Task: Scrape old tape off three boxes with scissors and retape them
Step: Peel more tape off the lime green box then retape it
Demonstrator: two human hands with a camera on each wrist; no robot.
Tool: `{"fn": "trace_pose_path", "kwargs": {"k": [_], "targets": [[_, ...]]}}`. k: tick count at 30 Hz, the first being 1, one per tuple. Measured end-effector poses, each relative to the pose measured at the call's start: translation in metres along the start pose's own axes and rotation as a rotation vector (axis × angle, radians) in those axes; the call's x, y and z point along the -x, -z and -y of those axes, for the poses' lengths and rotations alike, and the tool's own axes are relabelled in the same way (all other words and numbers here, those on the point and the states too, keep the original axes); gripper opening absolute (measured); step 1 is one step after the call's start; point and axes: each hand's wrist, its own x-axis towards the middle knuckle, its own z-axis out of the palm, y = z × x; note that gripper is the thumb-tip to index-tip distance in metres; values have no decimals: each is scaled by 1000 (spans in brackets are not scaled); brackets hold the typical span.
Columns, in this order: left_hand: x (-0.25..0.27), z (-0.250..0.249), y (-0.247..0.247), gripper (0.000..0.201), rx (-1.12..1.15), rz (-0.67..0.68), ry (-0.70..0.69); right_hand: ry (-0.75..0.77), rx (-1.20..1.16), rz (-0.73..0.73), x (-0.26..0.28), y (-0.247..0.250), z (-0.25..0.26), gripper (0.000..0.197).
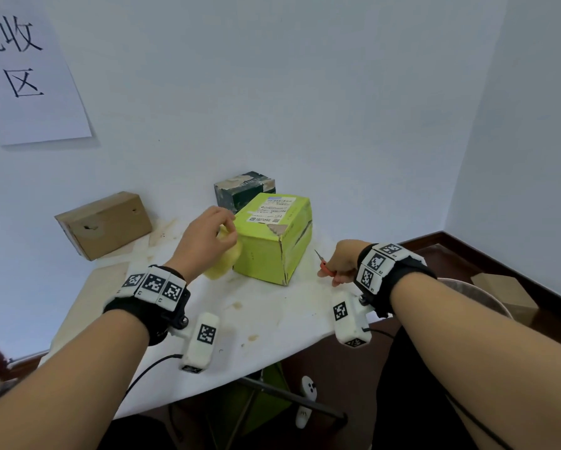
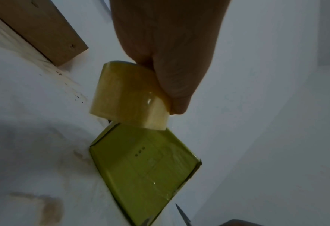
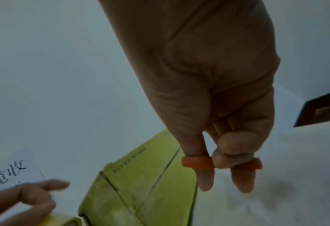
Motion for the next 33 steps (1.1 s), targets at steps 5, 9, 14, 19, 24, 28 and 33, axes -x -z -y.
{"fn": "trace_pose_path", "kwargs": {"k": [5,9,14,19,24,28,33], "targets": [[-10,9,-1,4,-164,118,-34,97,-258,-168,-20,-7,-12,21],[-8,15,-5,7,-207,182,-23,83,-253,-219,-26,-14,-4,22],[-5,17,-5,5,-235,178,-39,147,-119,-361,-38,-19,7,19],[-4,17,-5,7,-202,149,-23,584,-416,-791,-15,-15,30,23],[-4,16,-2,11,-206,153,-19,841,-78,-640,-6,-27,58,46],[-3,19,-3,4,-209,152,-12,857,155,-692,-18,-34,58,45],[-4,26,-12,7,-189,106,-20,820,242,-728,-26,-34,58,45]]}}
